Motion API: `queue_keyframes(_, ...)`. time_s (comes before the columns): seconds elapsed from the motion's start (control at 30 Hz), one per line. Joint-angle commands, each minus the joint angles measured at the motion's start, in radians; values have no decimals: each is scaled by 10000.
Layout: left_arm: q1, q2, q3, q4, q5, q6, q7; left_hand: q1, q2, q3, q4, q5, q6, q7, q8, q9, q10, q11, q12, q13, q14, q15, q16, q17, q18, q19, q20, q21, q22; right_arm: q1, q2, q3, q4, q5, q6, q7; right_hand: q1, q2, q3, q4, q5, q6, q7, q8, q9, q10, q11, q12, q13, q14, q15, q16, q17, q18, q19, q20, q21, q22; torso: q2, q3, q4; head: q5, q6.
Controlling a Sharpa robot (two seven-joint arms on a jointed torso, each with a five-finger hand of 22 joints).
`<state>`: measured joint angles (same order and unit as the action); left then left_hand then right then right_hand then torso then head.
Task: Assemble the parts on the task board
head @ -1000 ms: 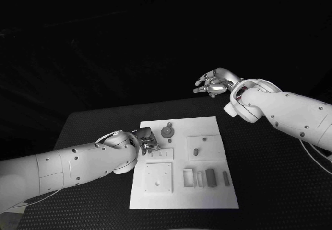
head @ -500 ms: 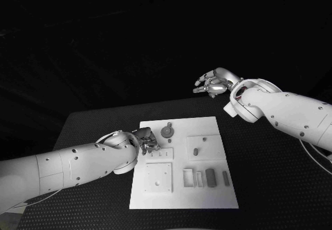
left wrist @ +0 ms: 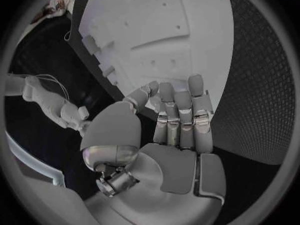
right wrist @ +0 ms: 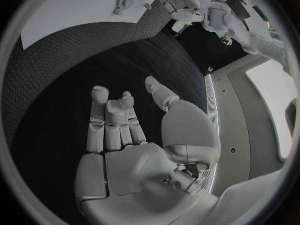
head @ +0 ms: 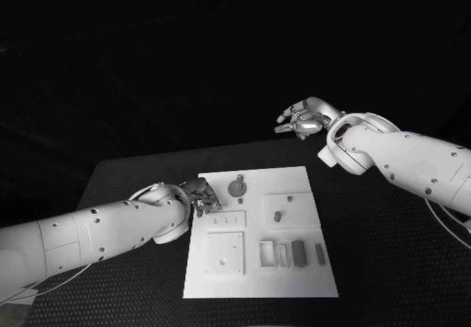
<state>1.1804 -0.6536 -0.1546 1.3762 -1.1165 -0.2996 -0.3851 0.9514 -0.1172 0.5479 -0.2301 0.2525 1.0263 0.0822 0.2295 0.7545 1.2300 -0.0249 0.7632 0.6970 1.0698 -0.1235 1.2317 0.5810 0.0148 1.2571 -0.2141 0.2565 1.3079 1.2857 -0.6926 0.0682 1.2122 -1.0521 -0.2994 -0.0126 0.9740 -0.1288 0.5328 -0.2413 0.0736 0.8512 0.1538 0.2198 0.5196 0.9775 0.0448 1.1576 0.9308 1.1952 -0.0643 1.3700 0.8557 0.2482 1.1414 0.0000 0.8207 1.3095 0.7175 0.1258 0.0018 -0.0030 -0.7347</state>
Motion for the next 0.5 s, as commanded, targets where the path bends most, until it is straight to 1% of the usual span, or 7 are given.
queue_keyframes(0.03, 241, -184, 56, 56, 700, 847, 409, -72, -238, 36, 218, -859, -222, 132, -59, -104, -183, 89, -170, -98, -103, 101, -150, -86, -144, -142, 42, -144, 93, -4, 12, 4, -45, 8, 93, 41, -94, -43, 14, 65, 23, -6, 47, -58, -14, -72, 2, 55, -10, -81, -4, 36, 9, 136, -19, -74, -50, 150, -6, 0, 5, 6, 29)
queue_keyframes(0.07, 348, -272, 81, 51, 873, 1012, 479, -124, -330, 7, 284, -1056, -246, 141, -58, -126, -188, 104, -191, -112, -108, 110, -163, -101, -137, -144, 63, -162, 92, -4, -12, 4, -46, 9, 96, 41, -94, -43, 14, 65, 23, -6, 47, -58, -14, -72, 2, 55, -10, -81, -4, 36, 9, 136, -19, -74, -50, 150, -6, 0, 5, 6, 29)
queue_keyframes(0.13, 581, -459, 106, 27, 1071, 1476, 624, -155, -412, -39, 337, -1245, -340, 172, -89, -177, -191, 121, -216, -128, -109, 124, -175, -120, -130, -146, 77, -192, 92, -4, 5, 4, -56, 11, 98, 41, -93, -43, 15, 65, 23, -6, 47, -58, -14, -72, 2, 55, -11, -81, -4, 36, 9, 136, -19, -74, -50, 151, -5, 0, 14, 25, 46)
queue_keyframes(0.23, 907, -749, 113, -49, 1082, 2250, 897, -181, -395, -193, 289, -1220, -422, 199, -108, -231, -206, 147, -247, -144, -127, 143, -189, -141, -135, -169, 86, -238, 95, -4, -2, 4, -54, 18, 110, 36, -93, -43, 15, 64, 23, -6, 47, -58, -15, -72, 2, 55, -11, -81, -4, 36, 9, 136, -19, -75, -50, 151, -2, 1, 17, 31, 50)
queue_keyframes(0.33, 1128, -1023, 114, -190, 1097, 2800, 1222, -82, -292, -261, 174, -1197, -511, 248, -128, -304, -346, 196, -390, -214, -257, 201, -315, -216, -148, -303, 133, -374, 55, -4, 2, 3, -73, 19, 116, 32, -92, -44, 15, 64, 24, -6, 47, -58, -15, -72, 2, 56, -11, -81, -4, 37, 9, 136, -19, -75, -50, 151, 2, -3, 11, 50, 63)
queue_keyframes(0.4, 1231, -1201, 113, -308, 1061, 3044, 1371, 84, -179, -214, 54, -1132, -513, 276, -110, -340, -495, 237, -583, -314, -397, 266, -500, -314, -148, -463, 206, -528, -17, -4, 7, 3, -78, 19, 122, 34, -92, -44, 15, 64, 23, -7, 47, -58, -15, -72, 2, 56, -12, -81, -4, 37, 9, 136, -19, -75, -50, 151, -3, -6, 10, 71, 68)
queue_keyframes(0.5, 1294, -1542, 109, -475, 823, 3325, 1653, 426, 2, -69, -176, -1092, -470, 357, -28, -419, -813, 350, -1226, -666, -726, 571, -1086, -607, -148, -877, 488, -997, -302, -4, -2, 2, -98, 30, 134, 32, -91, -44, 15, 64, 24, -7, 47, -58, -16, -72, 2, 57, -12, -81, -4, 37, 9, 136, -19, -75, -50, 151, -5, -6, 11, 87, 82)
